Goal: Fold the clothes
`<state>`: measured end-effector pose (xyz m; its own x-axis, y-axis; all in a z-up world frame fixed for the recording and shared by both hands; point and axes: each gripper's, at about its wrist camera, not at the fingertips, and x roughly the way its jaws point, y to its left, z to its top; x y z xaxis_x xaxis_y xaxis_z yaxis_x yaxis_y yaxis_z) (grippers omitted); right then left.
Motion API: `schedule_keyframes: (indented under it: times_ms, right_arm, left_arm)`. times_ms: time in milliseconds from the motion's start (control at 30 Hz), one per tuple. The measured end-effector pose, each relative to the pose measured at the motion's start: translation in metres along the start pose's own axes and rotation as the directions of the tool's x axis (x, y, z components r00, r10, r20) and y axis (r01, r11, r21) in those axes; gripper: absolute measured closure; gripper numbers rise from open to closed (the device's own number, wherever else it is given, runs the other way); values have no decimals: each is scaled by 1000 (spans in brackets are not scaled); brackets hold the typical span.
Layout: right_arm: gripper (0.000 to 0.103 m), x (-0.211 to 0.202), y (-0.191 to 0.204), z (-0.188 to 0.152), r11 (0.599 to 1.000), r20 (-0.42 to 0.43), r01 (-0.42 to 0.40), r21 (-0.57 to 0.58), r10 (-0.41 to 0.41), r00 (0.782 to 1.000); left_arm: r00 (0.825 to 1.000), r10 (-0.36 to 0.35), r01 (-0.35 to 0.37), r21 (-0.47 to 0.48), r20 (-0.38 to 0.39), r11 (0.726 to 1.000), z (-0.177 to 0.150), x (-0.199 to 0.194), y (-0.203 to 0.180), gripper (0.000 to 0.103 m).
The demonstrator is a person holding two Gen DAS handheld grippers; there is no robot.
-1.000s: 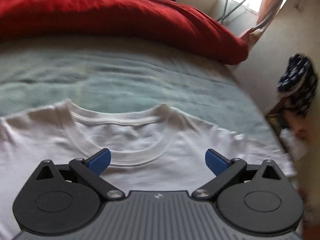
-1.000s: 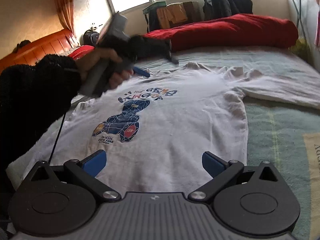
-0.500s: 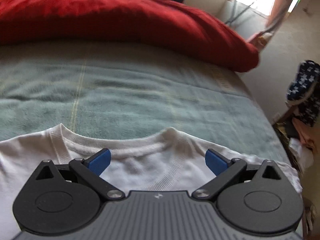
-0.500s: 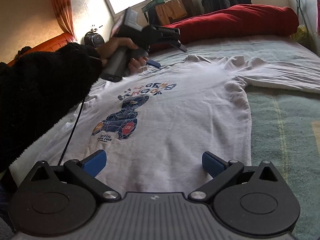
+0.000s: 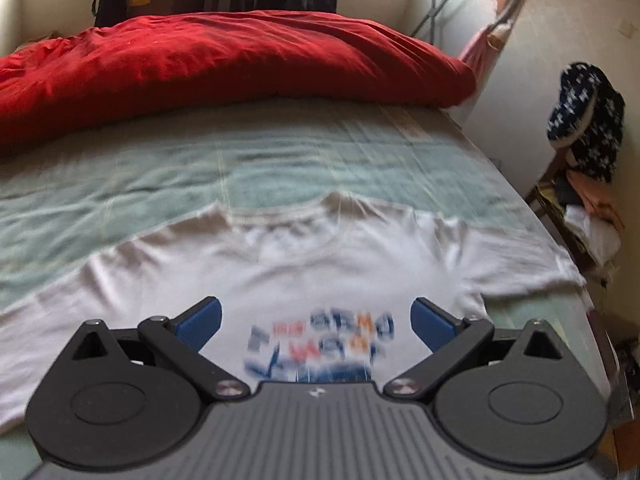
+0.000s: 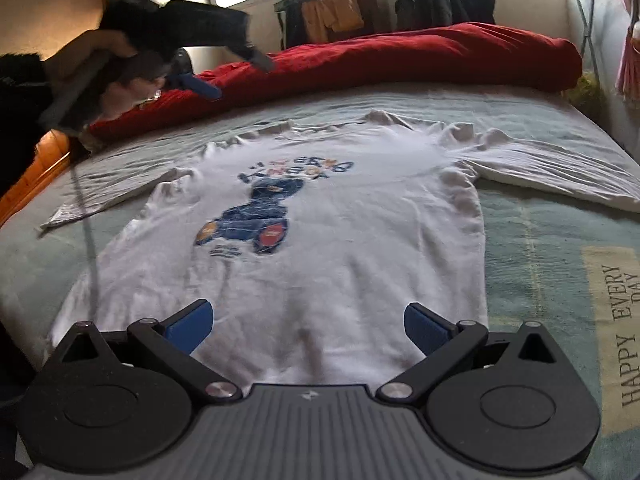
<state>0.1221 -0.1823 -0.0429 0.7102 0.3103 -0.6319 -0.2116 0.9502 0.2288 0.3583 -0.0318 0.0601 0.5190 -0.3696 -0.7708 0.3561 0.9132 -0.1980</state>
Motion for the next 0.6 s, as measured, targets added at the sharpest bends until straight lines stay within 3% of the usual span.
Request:
schedule_keyframes:
  times_ms: [200, 367, 600]
  right_arm:
    - [0, 12, 12, -7, 997, -31, 55, -53, -57, 998]
    - [0, 37, 12, -20, 993, -72, 90, -77, -95, 993]
    - [0, 43, 20, -28, 983, -60, 143, -112, -150, 987]
  left_arm:
    - [1000, 23, -22, 28, -7, 999, -83, -24, -3, 3]
    - [998, 17, -21, 63, 62, 998, -163, -33, -11, 3]
    - [996, 0, -3, 39, 87, 999, -238, -38, -15, 3]
